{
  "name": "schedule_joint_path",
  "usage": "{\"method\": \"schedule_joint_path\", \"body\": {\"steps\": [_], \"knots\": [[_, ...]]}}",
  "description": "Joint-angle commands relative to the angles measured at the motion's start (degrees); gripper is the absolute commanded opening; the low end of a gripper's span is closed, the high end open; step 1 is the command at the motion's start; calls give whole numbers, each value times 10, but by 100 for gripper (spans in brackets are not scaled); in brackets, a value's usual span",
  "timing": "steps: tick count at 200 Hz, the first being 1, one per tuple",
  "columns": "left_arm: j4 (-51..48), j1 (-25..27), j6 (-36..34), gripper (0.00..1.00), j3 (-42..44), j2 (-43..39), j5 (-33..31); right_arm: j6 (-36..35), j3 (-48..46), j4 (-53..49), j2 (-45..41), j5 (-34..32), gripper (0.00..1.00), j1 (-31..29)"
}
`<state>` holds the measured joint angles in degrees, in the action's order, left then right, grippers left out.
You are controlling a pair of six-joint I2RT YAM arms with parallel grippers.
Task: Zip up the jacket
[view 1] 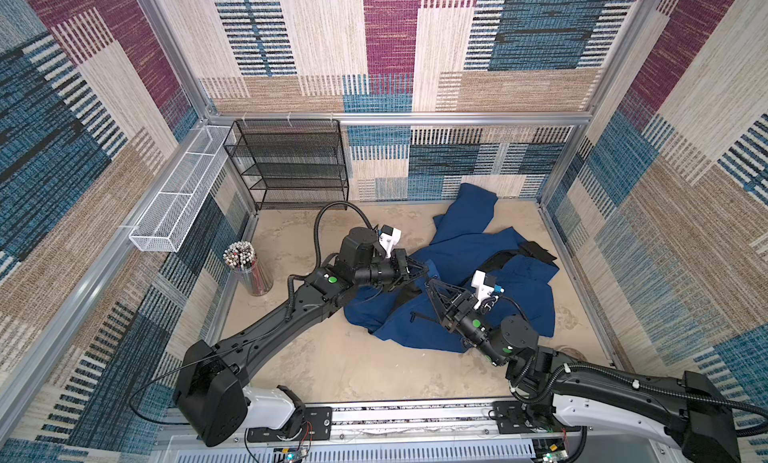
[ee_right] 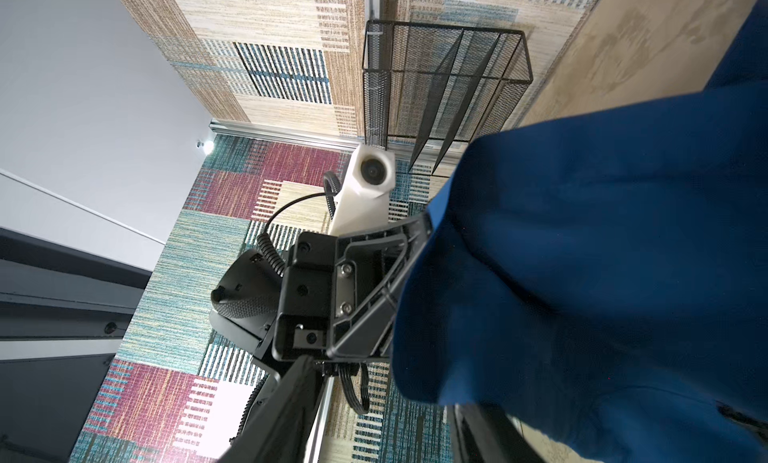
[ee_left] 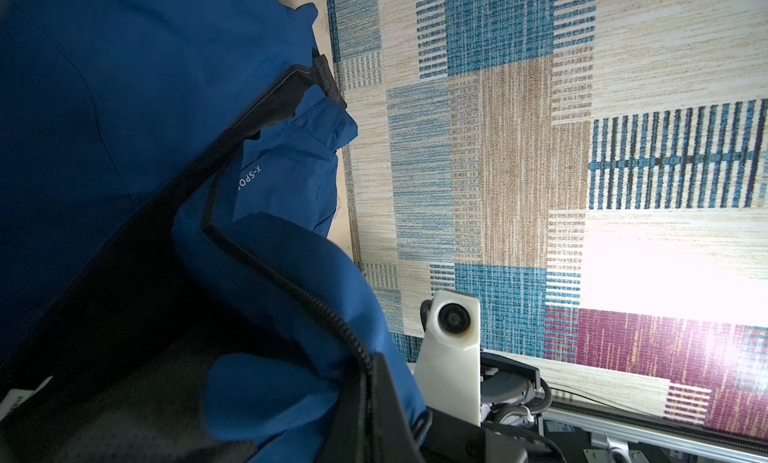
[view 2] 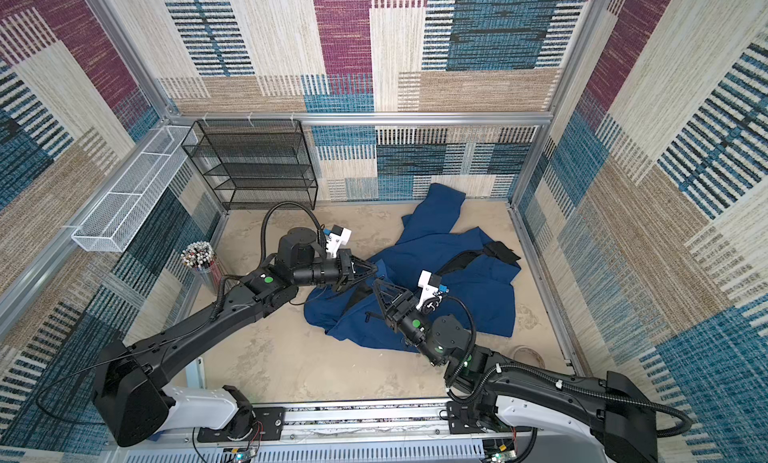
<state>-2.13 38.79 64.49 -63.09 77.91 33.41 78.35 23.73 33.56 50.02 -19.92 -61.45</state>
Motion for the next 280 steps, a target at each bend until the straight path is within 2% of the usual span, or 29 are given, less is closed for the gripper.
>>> {"method": "schedule_joint_path", "body": {"steps": [1, 65, 103, 135, 148, 176, 213, 232, 264, 280], "knots": [[16, 1, 3, 0, 2, -4, 3, -1, -6, 18, 2, 6, 53, 5], [1, 1, -6, 0, 5, -6, 3, -46, 10, 0, -2, 15, 51, 20], [1, 1, -6, 0, 11, -8, 3, -45, 15, -9, 15, 21, 38, 21], [-7, 0, -11, 0, 10, -12, 3, -43, 7, -10, 10, 15, 32, 22], [-9, -2, -12, 0, 11, -14, 3, -40, 4, -22, 3, 11, 34, 22], [-16, -7, -16, 0, 11, -17, 3, -22, -21, -32, -25, -7, 46, 22], [-16, -7, -16, 0, 12, -17, 3, -27, -20, -47, -38, -5, 46, 29], [-16, -7, -16, 0, 11, -16, 3, -38, -17, -22, -25, 21, 46, 37], [-20, -7, -17, 0, 9, -16, 3, -67, 19, -33, 12, 64, 51, 45], [-22, -8, -18, 0, 8, -17, 3, -69, 25, -26, 25, 73, 49, 46]]}}
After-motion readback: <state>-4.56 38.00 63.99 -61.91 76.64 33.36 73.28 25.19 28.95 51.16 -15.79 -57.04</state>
